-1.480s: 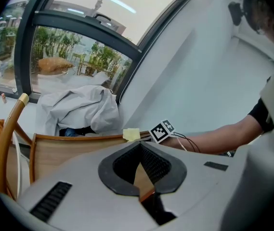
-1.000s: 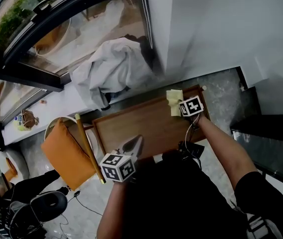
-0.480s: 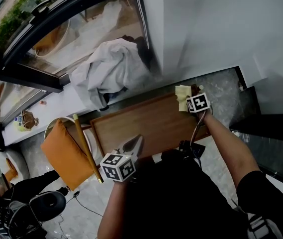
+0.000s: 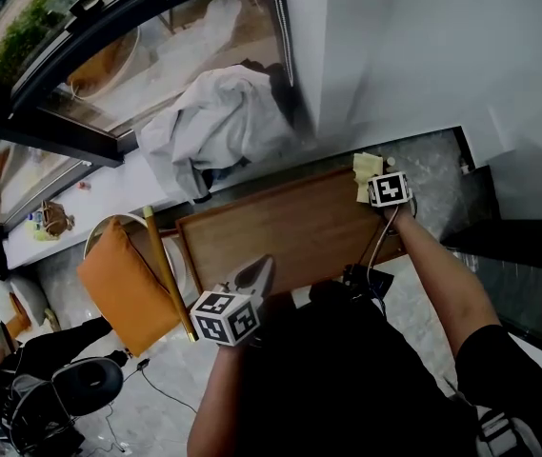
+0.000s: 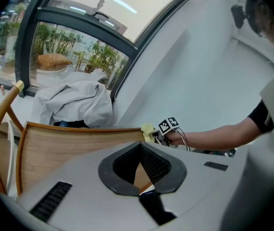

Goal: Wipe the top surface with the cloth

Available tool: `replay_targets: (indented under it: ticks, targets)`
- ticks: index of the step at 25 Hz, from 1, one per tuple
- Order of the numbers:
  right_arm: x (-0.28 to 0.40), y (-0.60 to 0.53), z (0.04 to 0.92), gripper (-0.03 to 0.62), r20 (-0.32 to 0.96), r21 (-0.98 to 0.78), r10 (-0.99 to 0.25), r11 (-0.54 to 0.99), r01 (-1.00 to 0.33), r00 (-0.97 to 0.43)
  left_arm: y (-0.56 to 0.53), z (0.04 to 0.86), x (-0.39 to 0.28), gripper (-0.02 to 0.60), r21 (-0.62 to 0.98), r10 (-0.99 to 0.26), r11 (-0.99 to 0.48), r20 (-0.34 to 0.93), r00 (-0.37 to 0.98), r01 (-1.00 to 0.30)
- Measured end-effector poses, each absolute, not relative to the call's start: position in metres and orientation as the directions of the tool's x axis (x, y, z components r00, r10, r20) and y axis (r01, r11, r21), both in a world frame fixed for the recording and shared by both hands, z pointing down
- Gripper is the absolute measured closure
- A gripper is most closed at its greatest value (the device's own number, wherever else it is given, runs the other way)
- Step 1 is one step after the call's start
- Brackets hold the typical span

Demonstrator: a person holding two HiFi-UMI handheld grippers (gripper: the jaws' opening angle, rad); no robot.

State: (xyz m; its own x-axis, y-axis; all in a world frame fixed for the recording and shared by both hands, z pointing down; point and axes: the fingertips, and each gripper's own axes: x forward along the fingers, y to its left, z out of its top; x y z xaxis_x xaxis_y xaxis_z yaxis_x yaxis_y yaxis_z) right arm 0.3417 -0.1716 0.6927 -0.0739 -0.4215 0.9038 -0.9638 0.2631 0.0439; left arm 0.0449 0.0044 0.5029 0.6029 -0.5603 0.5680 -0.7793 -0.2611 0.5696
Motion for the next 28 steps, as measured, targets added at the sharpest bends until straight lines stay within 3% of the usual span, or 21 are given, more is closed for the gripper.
replay_targets:
  ticks: [4,6,12,22,28]
  targets:
    - [0.334,-0.171,0.677,0.562,0.885,0.02,-0.459,0.21,-0.977,-0.08,0.008,0.503,0.028,0.574,0.578,-0.58,-0.25,0.553,0.598,-0.777]
    - [0.304,-0.171,0.654,0.562,0.846,-0.075,-0.503,0.218,-0.973,-0.178,0.007,0.502,0.013,0.574,0.582,-0.594,-0.241,0.544,0.592,-0.777]
    - [0.15,-0.15,0.595,0.562,0.694,-0.29,-0.522,0.427,-0.856,-0.496,0.01,0.483,-0.039,0.574,0.58,-0.614,-0.288,0.499,0.612,-0.762]
    - [-0.126,-0.059,0.595,0.562,0.579,-0.535,-0.273,0.584,-0.611,-0.768,0.061,0.487,-0.148,0.574,0.551,-0.623,-0.243,0.542,0.564,-0.798]
    - [-0.204,-0.026,0.639,0.562,0.61,-0.607,-0.156,0.538,-0.585,-0.777,0.087,0.491,-0.183,0.574,0.55,-0.627,-0.229,0.548,0.554,-0.803]
